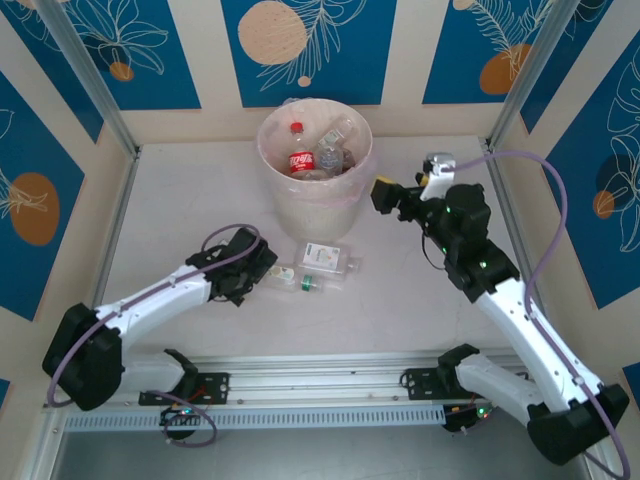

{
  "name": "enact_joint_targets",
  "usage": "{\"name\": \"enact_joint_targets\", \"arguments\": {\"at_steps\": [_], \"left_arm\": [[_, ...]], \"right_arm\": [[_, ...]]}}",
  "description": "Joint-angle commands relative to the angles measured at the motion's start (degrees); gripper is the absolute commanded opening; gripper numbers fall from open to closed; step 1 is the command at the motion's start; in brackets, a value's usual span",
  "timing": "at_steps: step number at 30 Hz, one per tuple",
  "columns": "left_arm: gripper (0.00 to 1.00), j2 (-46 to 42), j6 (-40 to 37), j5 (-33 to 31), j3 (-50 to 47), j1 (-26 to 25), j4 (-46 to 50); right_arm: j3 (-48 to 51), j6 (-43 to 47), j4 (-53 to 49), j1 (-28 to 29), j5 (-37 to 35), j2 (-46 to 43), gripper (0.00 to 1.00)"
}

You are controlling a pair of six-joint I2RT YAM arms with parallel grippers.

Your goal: Put the plastic bottles in the bin

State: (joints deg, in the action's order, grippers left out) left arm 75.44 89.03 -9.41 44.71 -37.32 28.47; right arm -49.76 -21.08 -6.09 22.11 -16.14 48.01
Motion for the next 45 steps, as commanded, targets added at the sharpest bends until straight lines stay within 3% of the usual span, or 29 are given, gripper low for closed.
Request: {"name": "enact_joint_targets", "arguments": {"at_steps": [1,13,17,22,25,30,36,40,45], "left_arm": [[1.0,1.8,11.7,2.7,0.5,-0.6,0.0],[0.99,9.2,17.3,1.8,2.2,-0.6,-7.8],[0.86,13.0,17.1,2.0,4.5,-0.6,-8.7],[0.57,14.4,16.3,1.3,4.5,-0.1,-8.0],[0.53,11.7,13.9,-2.5,3.9,0.6,-5.2],[0.31,2.8,-1.9,-13.4,3.9,2.9,-1.9],[0.25,-12.6,-37.3,-23.9,5.6,4.6,-10.9],[0.26,-19.0,-58.5,-20.7,9.0,4.7,-23.8],[0.23,-13.3,-69.7,-11.5,27.1,4.8,-20.3]], "right_arm": [[3.4,-3.0,1.0,-1.6,-1.1,-3.5,1.0],[4.7,-1.8,-5.9,-3.8,-1.2,-6.6,1.0],[4.7,-1.4,-6.2,-4.0,-1.3,-6.6,0.99],[4.4,-0.6,-6.5,-4.5,-2.0,-6.6,1.0],[4.0,-0.5,-6.0,-5.0,-1.9,-6.4,1.0],[3.8,-0.4,-2.9,-5.8,-1.1,-5.3,1.0],[5.1,-0.8,2.4,-6.0,0.7,-4.5,1.0],[5.6,-2.0,3.9,-6.1,0.2,-4.3,1.0],[5.6,-4.0,3.7,-6.2,-0.1,-4.2,1.0]]}}
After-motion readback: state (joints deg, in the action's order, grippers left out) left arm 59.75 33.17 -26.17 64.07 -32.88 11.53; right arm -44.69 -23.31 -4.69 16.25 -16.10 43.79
